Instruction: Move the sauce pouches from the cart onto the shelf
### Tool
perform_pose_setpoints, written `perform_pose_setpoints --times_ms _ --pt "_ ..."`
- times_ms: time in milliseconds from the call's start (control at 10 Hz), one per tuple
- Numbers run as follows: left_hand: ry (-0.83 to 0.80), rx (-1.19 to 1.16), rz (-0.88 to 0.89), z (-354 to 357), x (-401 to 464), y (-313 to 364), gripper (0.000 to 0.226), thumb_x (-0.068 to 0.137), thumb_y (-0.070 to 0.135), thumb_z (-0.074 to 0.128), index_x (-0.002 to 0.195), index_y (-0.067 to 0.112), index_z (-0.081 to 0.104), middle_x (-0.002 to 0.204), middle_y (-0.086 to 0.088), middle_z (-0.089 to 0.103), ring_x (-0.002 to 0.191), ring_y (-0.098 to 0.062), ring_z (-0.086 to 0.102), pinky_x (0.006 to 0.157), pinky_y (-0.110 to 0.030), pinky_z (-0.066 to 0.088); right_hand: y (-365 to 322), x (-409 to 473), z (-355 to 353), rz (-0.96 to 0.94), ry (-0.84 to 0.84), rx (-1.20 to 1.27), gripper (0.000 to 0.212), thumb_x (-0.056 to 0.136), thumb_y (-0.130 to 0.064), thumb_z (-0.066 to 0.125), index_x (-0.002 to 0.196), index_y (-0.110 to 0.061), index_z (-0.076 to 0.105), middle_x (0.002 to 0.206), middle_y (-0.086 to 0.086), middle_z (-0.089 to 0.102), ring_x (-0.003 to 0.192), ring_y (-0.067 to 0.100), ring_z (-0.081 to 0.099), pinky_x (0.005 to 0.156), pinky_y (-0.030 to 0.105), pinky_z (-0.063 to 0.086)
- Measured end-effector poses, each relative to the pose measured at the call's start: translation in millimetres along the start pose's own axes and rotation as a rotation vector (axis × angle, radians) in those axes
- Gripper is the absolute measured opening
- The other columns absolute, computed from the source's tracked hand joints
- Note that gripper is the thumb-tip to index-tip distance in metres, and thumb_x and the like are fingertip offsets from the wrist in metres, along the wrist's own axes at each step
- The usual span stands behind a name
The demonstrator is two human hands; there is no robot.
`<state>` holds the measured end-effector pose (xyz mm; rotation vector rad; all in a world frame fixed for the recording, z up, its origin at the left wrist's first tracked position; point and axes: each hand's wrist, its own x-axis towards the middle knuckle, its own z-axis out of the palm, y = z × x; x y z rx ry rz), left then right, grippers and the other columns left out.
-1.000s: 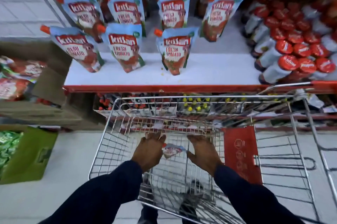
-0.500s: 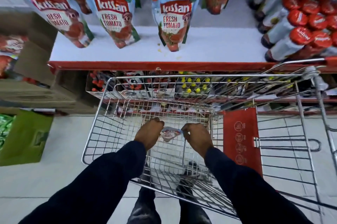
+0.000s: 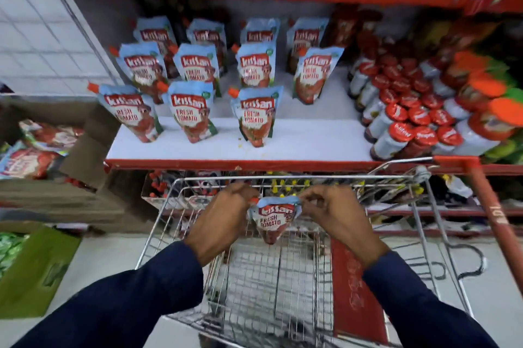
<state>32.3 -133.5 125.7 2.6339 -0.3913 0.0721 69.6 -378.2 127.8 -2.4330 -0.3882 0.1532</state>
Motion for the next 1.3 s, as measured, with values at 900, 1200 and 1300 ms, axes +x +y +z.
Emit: perform_pose_setpoints --times_ms 900,1200,1300 --pt "0.32 0.031 -0.004 -25 235 69 0.033 0.081 -0.014 0.064 0.102 0.008 0.075 0.096 -0.016 0.073 0.086 -0.034 0.065 0.072 -0.027 0.042 44 159 -141 -0.021 0.368 0.018 0.009 0.081 -0.006 0.07 0.08 -0.009 0.078 0.078 0.004 0.078 0.059 0.003 0.059 0.055 0.002 0.036" --pt "0.273 0.03 -0.036 -15 239 64 0.03 0.087 -0.01 0.062 0.111 0.005 0.071 0.103 -0.017 0.071 0.088 -0.034 0.066 0.073 -0.037 0.052 49 165 -131 0.001 0.402 0.034 0.007 0.081 -0.008 0.072 0.08 -0.01 0.078 0.08 0.004 0.078 0.064 0.013 0.068 0.064 0.018 0.051" --pt "0.259 0.021 -0.032 -17 235 67 0.029 0.087 -0.013 0.059 0.105 0.005 0.071 0.095 -0.017 0.072 0.082 -0.035 0.066 0.066 -0.032 0.046 50 164 -132 0.035 0.384 0.052 0.007 0.081 -0.01 0.073 0.085 -0.009 0.078 0.085 0.005 0.079 0.064 0.008 0.065 0.058 0.0 0.04"
